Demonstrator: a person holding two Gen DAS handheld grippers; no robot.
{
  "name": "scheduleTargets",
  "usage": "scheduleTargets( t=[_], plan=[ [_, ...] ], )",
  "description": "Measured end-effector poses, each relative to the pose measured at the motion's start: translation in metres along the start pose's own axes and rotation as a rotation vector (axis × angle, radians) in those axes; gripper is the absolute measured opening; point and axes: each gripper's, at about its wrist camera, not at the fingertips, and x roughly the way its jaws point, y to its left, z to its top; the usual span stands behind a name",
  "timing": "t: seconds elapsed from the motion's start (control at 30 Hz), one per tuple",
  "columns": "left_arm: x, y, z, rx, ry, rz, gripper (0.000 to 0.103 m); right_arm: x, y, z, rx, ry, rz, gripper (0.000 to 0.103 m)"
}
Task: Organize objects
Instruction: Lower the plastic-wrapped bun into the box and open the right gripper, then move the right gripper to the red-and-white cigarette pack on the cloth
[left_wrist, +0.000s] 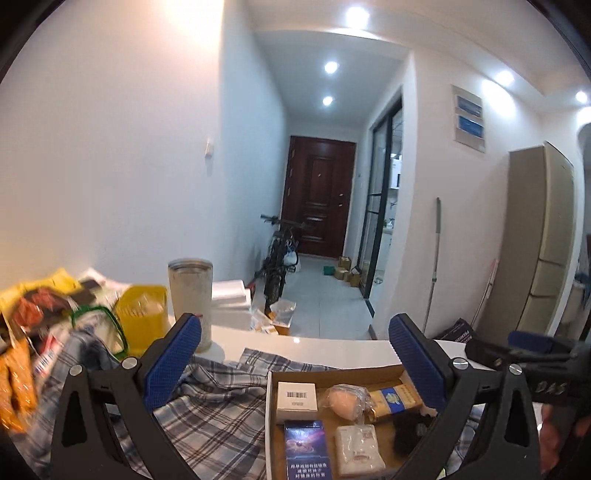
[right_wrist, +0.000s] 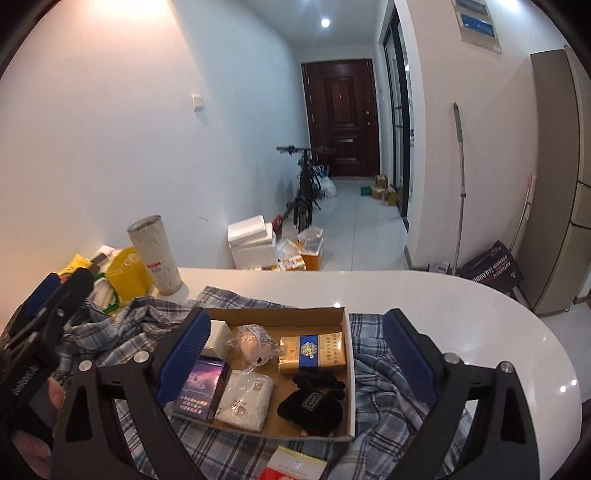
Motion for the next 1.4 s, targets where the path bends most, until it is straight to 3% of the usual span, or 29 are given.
scheduleTargets(
  t=[0.13, 0.37, 0.53, 0.73, 0.9, 1.23, 1.3, 1.4],
  plan=[
    [-0.034, -0.007, 0.007, 0.019, -0.005, -0.09, 0.103, -0.04, -0.001, -0.007, 0.003, -0.059, 0.039, 0.1],
    [-0.089, -0.012, 0.009, 0.039, -0.062, -0.135, 0.103, -0.086, 0.006, -0.027, -0.035, -0.115, 0.08, 0.1],
    [-0.111, -0.006, -0.002, 0.016, -0.068, -0.158, 0.103, -0.095, 0.001, -0.048, -0.012, -0.114, 0.096, 0.102],
    [-0.099, -0.006, -0.024, 0.041, -0.029, -0.174, 0.103, -0.077, -0.009, -0.069, 0.04, -0.072, 0.101, 0.102],
    [-0.074, 0.003, -0.034, 0.053, 0.039, -0.179, 0.103, -0.065, -0.016, -0.086, 0.074, -0.094, 0.044, 0.102],
    [-0.042, 0.004, -0.073, 0.005, 0.228, -0.212, 0.103, -0.025, -0.025, -0.106, 0.073, 0.054, 0.102, 0.102],
    [-0.041, 0.003, -0.076, -0.005, 0.239, -0.234, 0.103, -0.021, -0.026, -0.108, 0.075, 0.074, 0.108, 0.102],
    [-0.042, 0.001, -0.077, 0.023, 0.218, -0.195, 0.103, -0.017, -0.026, -0.111, 0.077, 0.098, 0.124, 0.102]
  ],
)
